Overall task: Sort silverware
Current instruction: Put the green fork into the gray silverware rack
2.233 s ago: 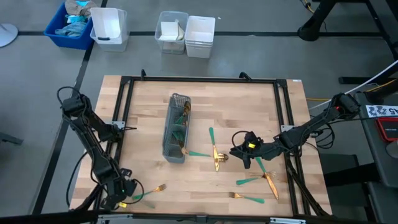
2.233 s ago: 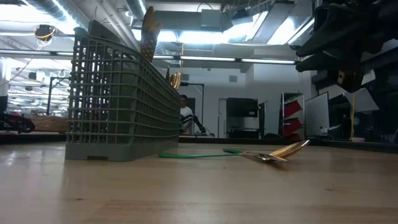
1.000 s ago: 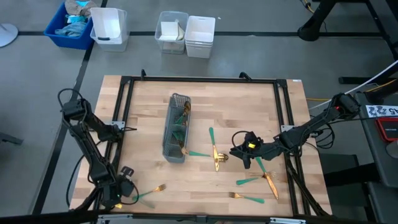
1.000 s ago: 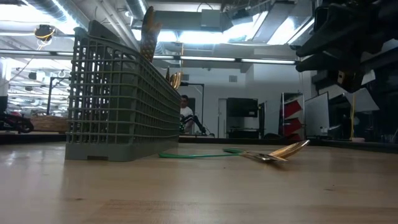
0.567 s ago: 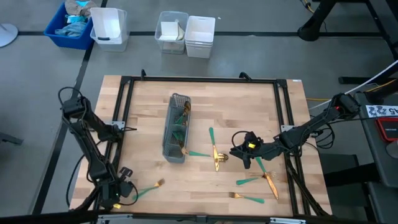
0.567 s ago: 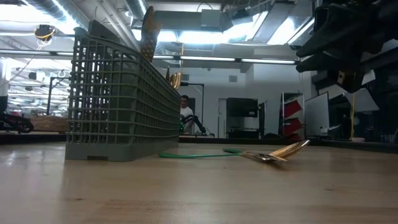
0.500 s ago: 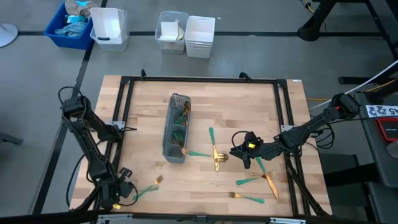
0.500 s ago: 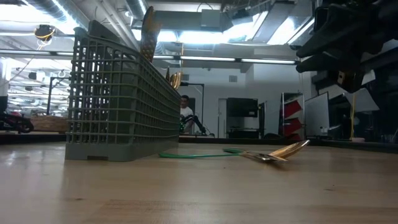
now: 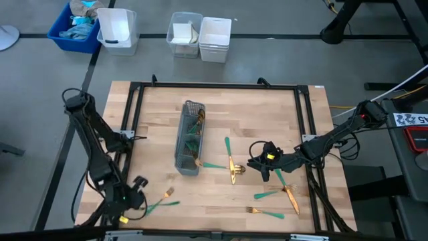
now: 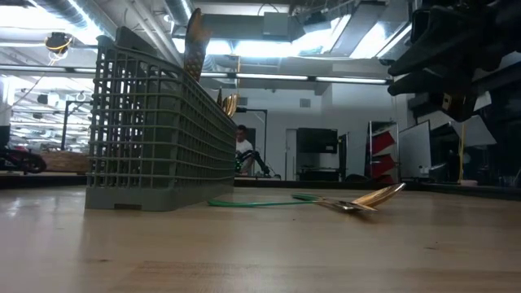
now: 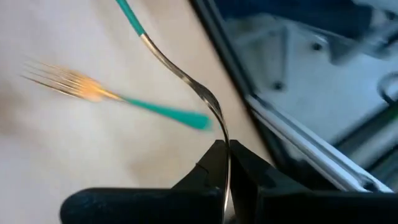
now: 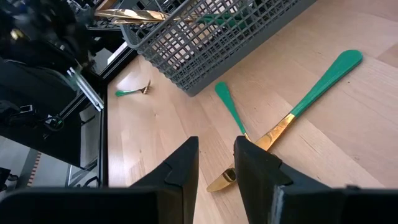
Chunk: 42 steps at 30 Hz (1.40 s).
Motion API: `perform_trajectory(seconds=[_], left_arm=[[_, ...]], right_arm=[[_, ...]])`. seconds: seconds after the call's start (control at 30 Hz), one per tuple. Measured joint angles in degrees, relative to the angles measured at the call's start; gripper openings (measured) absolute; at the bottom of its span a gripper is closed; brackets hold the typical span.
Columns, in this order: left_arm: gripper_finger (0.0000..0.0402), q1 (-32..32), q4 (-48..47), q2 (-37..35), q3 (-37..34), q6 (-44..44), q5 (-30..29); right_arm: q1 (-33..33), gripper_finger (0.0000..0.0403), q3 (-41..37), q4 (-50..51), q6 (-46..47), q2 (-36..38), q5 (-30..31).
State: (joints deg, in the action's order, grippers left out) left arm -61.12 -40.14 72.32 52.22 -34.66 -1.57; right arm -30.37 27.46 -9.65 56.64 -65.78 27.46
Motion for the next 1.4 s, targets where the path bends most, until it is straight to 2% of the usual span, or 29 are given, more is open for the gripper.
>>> perform_trajectory(seconds=[0.17,0.3,0.43,0.6,0.7,0.8,0.9,1.4], left_arm=[[0.0001,6.2,-10.4,-3.7,7.9,11.3,-13.9],[0.0001,11.0,-16.0,-4.4,14.1,24.3,-28.7],[0.0001,16.3,-15.7,-4.4,17.7,42.3,-44.8],[0.0001,22.9,-16.4,-4.3,18.1,65.8,-65.3],[0.0001,27.2,-16.4,-4.3,18.1,79.8,-74.5],[0.0001,31.4,-16.4,-4.3,18.1,93.4,-81.1],[0.0001,35.2,-16.5,-4.3,18.1,101.6,-82.4],[0.0001,51.3,-31.1,-4.3,18.0,103.9,-80.0]], right_arm=[[0.0,0.0101,0.0,0.0,0.0,0.0,0.0],[0.0,0.0101,0.0,0.0,-0.2,0.0,0.0],[0.0,0.0101,0.0,0.0,-2.9,0.0,0.0],[0.0,0.0101,0.0,0.0,-4.8,0.0,0.0],[0.0,0.0101,0.0,0.4,-4.8,0.0,0.0],[0.0,0.0101,0.0,1.5,-4.9,0.0,0.0],[0.0,0.0101,0.0,3.1,-4.9,0.0,0.0],[0.0,0.0101,0.0,4.7,-4.9,0.0,0.5]])
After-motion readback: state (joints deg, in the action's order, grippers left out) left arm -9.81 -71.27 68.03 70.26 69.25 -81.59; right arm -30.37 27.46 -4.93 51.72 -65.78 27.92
